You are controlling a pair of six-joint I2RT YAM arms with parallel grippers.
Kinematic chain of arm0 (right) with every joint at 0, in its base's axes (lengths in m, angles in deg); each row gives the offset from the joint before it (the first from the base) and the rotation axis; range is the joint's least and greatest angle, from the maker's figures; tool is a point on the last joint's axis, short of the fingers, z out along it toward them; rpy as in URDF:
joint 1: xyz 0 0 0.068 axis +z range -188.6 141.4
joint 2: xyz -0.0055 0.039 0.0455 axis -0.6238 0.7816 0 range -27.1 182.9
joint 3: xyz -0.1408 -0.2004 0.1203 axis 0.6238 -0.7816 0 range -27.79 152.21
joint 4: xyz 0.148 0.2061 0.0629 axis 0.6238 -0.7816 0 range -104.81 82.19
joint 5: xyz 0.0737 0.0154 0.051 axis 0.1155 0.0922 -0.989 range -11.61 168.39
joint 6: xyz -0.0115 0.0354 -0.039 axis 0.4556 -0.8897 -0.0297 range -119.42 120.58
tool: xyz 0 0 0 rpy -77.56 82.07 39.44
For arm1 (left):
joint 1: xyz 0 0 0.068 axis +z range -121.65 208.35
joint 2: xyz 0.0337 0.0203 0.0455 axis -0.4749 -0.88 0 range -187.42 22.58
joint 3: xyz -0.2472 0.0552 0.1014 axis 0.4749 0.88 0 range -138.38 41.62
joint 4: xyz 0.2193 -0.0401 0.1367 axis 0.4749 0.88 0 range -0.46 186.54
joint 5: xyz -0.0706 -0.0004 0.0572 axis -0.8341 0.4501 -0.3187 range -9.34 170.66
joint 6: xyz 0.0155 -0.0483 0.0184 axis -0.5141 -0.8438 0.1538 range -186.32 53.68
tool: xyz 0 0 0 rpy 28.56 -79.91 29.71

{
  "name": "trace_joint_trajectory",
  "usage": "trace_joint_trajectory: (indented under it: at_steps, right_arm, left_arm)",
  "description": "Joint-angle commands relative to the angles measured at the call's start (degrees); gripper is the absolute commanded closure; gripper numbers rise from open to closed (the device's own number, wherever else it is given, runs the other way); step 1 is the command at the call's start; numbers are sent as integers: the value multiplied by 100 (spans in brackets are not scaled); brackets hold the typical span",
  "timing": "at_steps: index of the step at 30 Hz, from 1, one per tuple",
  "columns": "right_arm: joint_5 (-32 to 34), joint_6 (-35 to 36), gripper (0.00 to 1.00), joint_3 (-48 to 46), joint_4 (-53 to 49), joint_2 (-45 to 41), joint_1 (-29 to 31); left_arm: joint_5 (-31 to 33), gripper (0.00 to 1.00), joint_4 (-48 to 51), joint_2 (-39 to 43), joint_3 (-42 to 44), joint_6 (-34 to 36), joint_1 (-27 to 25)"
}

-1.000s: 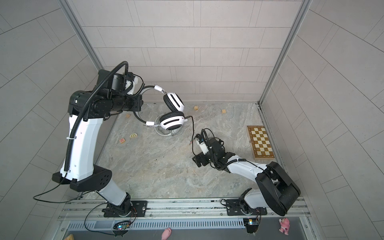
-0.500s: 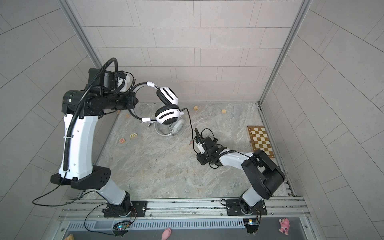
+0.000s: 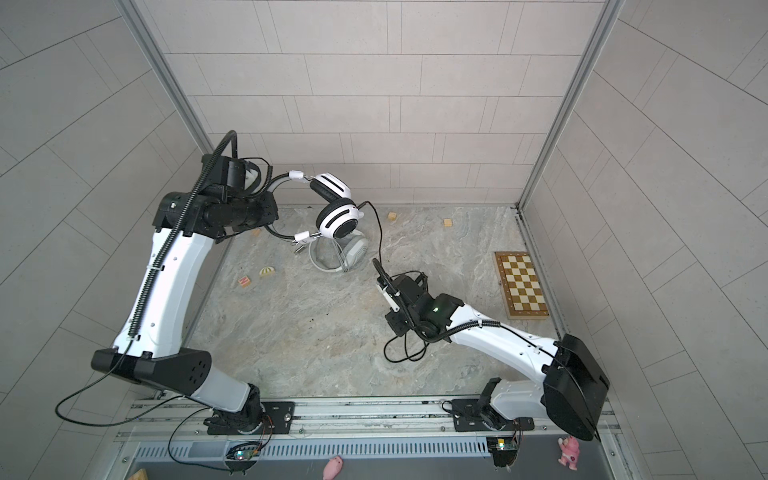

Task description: Wrap the headphones

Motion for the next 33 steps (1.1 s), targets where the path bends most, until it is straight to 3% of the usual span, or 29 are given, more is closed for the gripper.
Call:
trace_joint_trajectory:
  at_steps: [1, 7, 10, 15, 23, 29, 33]
  right_arm:
    - [474, 127, 100, 714, -1460, -147, 400]
    - [667, 616, 100, 2086, -2087, 73, 1172]
    - [570, 891, 100, 2739, -2265, 185, 1242]
    - [974, 1259, 100, 3481, -2304, 212, 1241]
    - [1421, 1655, 100, 4175, -2384, 175, 709]
    - [1367, 1704, 100, 4165, -2456, -66, 106]
    - [1335, 1704, 100, 4150, -2583, -192, -126]
  left_arm:
    - [615, 100, -1199, 428, 311, -641, -247]
    - [670, 100, -1320, 153, 399, -569, -881]
    - [630, 100, -1326, 55, 472, -475, -1093]
    - [360, 100, -1267, 17, 799, -27, -1595]
    - [-1115, 100, -1156, 163, 1524, 728, -2010]
    - [-1626, 100, -1166, 576, 1936, 1217, -2011]
    - [-1575, 100, -1099, 750, 2058, 1386, -1997]
